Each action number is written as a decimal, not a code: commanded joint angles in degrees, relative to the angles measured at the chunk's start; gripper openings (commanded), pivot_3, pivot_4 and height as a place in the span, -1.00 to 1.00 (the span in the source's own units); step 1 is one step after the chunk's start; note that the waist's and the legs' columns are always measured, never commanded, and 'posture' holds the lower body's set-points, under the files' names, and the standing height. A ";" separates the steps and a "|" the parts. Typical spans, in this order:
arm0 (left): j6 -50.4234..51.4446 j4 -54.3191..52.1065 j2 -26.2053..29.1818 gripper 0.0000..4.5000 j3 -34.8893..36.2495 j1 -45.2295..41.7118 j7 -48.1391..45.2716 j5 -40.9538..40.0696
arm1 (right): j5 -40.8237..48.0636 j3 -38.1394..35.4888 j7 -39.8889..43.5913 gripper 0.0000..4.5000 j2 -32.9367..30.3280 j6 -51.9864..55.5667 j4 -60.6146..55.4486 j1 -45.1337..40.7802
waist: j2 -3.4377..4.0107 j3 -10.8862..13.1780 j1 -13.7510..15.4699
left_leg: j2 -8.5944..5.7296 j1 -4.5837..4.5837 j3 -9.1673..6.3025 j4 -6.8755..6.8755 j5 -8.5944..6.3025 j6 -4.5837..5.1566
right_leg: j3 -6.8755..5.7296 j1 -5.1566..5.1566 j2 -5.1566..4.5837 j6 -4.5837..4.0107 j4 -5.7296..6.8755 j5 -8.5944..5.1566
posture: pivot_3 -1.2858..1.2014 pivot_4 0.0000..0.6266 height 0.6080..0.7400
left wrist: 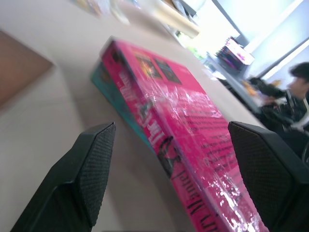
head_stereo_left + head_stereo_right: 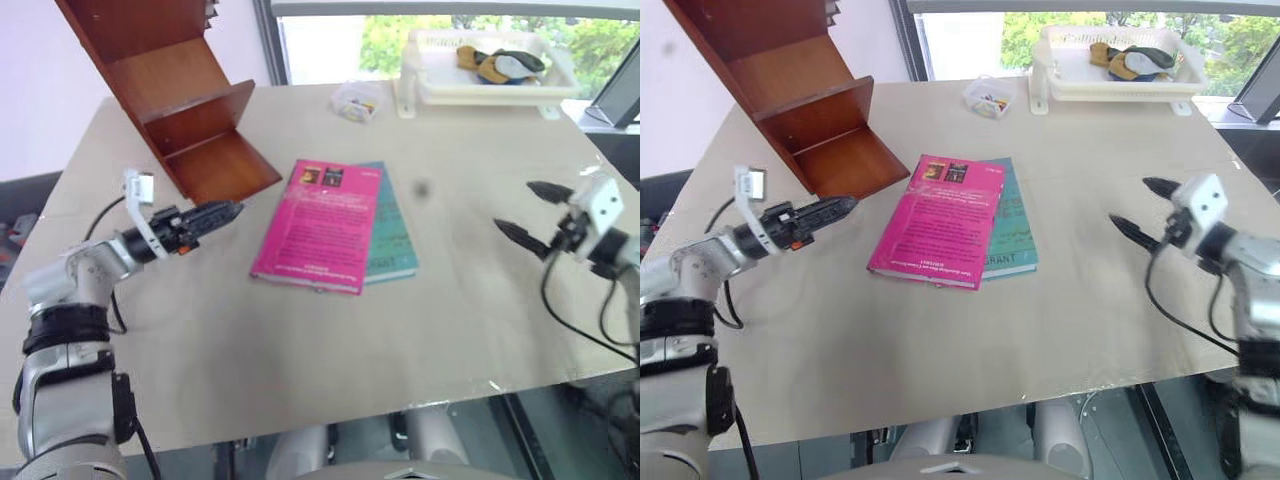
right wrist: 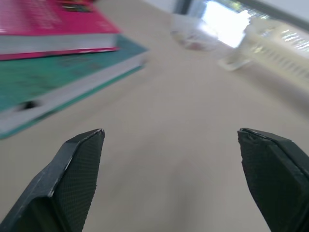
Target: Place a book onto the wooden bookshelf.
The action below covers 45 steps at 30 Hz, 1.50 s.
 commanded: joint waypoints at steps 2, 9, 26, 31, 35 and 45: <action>6.81 15.75 0.75 0.78 -1.40 -10.52 -7.99 2.90 | 17.40 -8.26 4.18 1.00 -4.23 13.32 -21.99 14.28 | -0.13 -0.03 -0.32 | 0.02 -0.12 0.00 0.08 -0.03 0.06 | -0.13 0.01 0.14 0.00 -0.05 -0.01 | 0.03 -0.52 1.00; 7.87 26.65 -1.94 0.78 -5.58 -16.31 -10.20 11.86 | 27.80 -13.90 4.55 1.00 -6.03 19.92 -33.78 24.30 | -0.55 -0.02 -0.30 | 0.27 0.62 0.23 0.10 -0.11 0.17 | 0.28 0.46 0.17 0.25 -0.07 -0.18 | 0.03 -0.52 1.00; 8.42 29.90 -9.64 0.78 -4.23 -17.36 -14.45 17.94 | 25.27 -12.14 2.87 1.00 -6.53 19.32 -33.47 22.14 | -0.89 0.02 1.46 | 0.26 0.43 0.19 0.16 -0.12 0.19 | 0.26 0.39 0.13 0.02 -0.08 -0.03 | 0.03 -0.52 1.00; 9.75 29.64 -10.64 0.23 -3.91 -17.55 -15.99 18.76 | 25.02 -12.29 3.05 1.00 -6.19 19.13 -33.58 22.31 | -0.90 0.02 1.42 | 0.25 0.46 0.20 0.17 -0.12 0.19 | 0.27 0.40 0.13 0.02 -0.06 -0.03 | 0.03 -0.52 1.00; 9.34 29.69 -10.76 -0.62 -2.75 -17.61 -15.49 18.71 | 25.03 -12.70 3.31 1.00 -5.98 18.95 -33.54 22.66 | -0.90 0.02 1.42 | 0.26 0.47 0.20 0.17 -0.12 0.19 | 0.27 0.39 0.14 0.02 -0.05 -0.03 | 0.03 -0.52 1.00; 5.04 23.79 -9.97 -0.80 -1.12 -20.51 -19.17 17.04 | 24.18 -14.48 4.07 1.00 -5.54 17.16 -28.10 21.08 | -0.93 0.03 1.46 | 0.26 0.45 0.19 0.18 -0.12 0.19 | 0.27 0.39 0.13 0.02 -0.05 -0.03 | 0.03 -0.52 1.00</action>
